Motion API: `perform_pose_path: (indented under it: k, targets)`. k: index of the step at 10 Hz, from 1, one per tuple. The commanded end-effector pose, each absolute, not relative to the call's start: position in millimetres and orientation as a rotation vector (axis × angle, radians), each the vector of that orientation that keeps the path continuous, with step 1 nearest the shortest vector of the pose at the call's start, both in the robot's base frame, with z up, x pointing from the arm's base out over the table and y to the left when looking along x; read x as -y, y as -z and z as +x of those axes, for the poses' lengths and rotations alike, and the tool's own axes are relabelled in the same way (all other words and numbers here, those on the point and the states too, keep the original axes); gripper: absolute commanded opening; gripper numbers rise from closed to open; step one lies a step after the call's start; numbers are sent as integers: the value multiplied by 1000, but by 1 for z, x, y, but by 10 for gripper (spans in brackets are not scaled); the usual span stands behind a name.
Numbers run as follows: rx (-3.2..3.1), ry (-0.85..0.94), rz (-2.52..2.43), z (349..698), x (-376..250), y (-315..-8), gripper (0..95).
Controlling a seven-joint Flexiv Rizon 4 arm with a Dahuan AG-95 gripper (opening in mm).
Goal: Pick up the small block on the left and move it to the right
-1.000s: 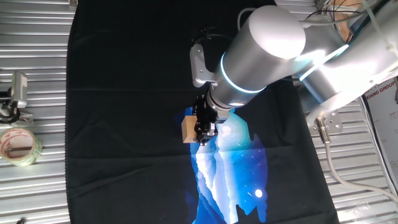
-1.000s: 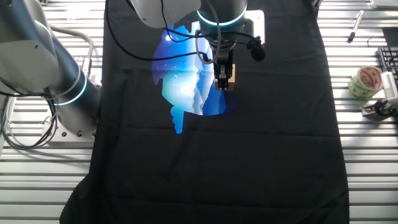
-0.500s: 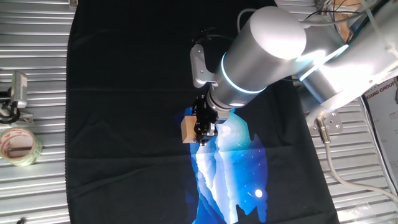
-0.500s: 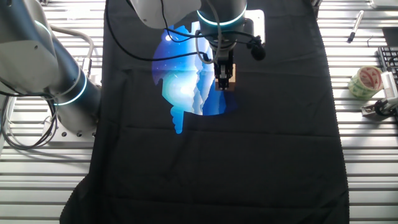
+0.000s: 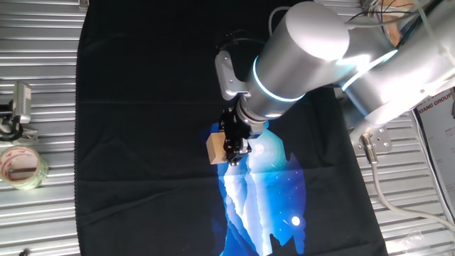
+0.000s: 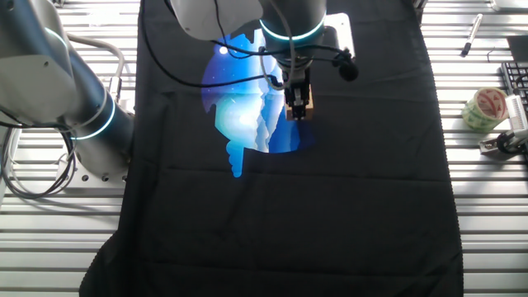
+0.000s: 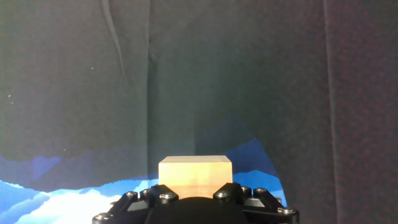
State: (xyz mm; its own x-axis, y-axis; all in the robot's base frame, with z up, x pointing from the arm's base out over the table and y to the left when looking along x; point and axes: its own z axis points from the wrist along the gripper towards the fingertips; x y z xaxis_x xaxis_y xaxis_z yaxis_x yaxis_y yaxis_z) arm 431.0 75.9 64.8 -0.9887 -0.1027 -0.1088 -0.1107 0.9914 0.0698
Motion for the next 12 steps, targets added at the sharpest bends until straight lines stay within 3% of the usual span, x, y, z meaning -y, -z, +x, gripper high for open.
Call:
perform_pose_path:
  k: [1, 6, 12]
  targets:
    - [-3027, -119, -235, 431, -77, -64, 0]
    - [-3034, -30, -271, 431, -77, -64, 0]
    - [-3047, -58, -180, 431, -77, -64, 0]
